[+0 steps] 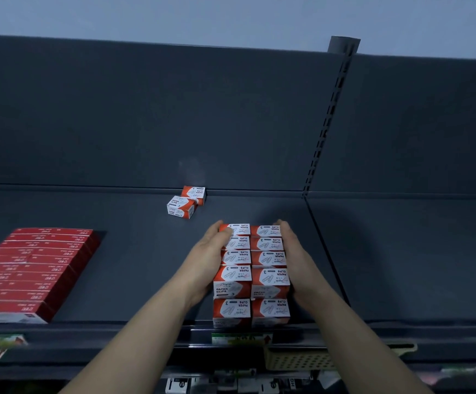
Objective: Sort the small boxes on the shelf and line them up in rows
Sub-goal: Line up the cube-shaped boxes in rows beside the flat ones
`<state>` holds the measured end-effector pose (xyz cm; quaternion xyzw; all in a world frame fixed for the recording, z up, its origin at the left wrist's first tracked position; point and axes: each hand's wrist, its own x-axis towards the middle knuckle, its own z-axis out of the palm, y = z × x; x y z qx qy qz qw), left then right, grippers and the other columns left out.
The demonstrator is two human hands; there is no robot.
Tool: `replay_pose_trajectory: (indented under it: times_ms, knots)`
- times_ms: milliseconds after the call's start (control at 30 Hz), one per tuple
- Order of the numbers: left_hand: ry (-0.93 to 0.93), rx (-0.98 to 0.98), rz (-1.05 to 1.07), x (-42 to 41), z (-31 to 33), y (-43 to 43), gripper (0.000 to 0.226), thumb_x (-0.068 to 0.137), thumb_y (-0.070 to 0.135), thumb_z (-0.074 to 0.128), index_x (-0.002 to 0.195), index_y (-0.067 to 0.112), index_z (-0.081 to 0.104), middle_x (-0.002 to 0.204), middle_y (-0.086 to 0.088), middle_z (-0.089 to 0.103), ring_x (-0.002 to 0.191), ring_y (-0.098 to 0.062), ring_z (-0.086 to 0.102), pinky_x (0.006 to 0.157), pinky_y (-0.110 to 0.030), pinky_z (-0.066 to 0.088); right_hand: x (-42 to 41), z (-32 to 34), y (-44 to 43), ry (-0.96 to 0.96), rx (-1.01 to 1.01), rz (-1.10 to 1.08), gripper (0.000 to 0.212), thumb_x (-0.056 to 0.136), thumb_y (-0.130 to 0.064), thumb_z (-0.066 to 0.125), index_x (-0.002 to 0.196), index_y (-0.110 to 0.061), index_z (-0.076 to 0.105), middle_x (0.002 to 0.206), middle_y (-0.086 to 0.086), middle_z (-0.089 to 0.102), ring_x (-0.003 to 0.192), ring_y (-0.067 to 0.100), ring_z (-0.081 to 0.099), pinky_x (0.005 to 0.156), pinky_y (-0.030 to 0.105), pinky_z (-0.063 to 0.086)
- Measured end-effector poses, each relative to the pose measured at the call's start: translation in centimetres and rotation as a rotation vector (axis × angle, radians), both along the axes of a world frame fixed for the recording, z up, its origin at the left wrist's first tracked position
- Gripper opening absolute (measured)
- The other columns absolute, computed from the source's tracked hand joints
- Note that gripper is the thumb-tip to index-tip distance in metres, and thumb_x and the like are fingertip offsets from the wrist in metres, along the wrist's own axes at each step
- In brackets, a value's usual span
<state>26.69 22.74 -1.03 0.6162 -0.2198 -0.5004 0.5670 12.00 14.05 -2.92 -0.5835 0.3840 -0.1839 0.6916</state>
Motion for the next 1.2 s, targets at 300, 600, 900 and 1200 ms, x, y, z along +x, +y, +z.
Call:
replay_pose_trajectory:
  times_ms: [300,600,900,1200]
  knots:
    - [-0.71,0.069,0.239,7.0,0.1,-0.8,0.031,0.095,0.028,0.054,0.123,0.014,0.057,0.109,0.007,0.061,0.099,-0.011,0.056,0.083,-0.022,0.037,3.4,4.6,-6.0,0.222,-0.521,0.095,0.04,0.099,-0.031,0.046,0.138,-0.026,0.047,0.14,-0.012,0.045,0.119,-0.001,0.039,0.094,0.022,0.031]
    - [-0.962,0.495,0.19,12.6,-2.1,-5.8,0.056,0.081,0.057,0.061,0.113,0.012,0.056,0.123,-0.015,0.051,0.117,-0.037,0.046,0.091,-0.039,0.041,13.3,4.6,-11.0,0.398,-0.881,0.473,0.041,0.093,-0.018,0.057,0.133,-0.013,0.053,0.136,-0.001,0.054,0.124,0.011,0.05,0.102,0.02,0.036]
    - [-0.746,0.18,0.288,12.9,-3.5,-4.4,0.045,0.07,0.031,0.084,0.104,0.02,0.057,0.096,0.01,0.067,0.082,-0.005,0.063,0.064,-0.019,0.045,18.9,2.2,-13.1,0.474,-1.031,0.741,0.037,0.095,-0.018,0.053,0.131,-0.015,0.054,0.131,0.0,0.056,0.119,0.016,0.051,0.102,0.029,0.038]
    - [-0.81,0.124,0.282,13.0,-5.0,-2.3,0.024,0.075,0.025,0.08,0.096,0.021,0.069,0.091,0.004,0.07,0.083,-0.014,0.066,0.077,-0.033,0.054,21.5,2.8,-12.5,0.654,-1.114,0.945,0.055,0.095,-0.032,0.049,0.145,-0.042,0.027,0.127,0.001,0.04,0.106,0.018,0.046,0.093,0.031,0.039]
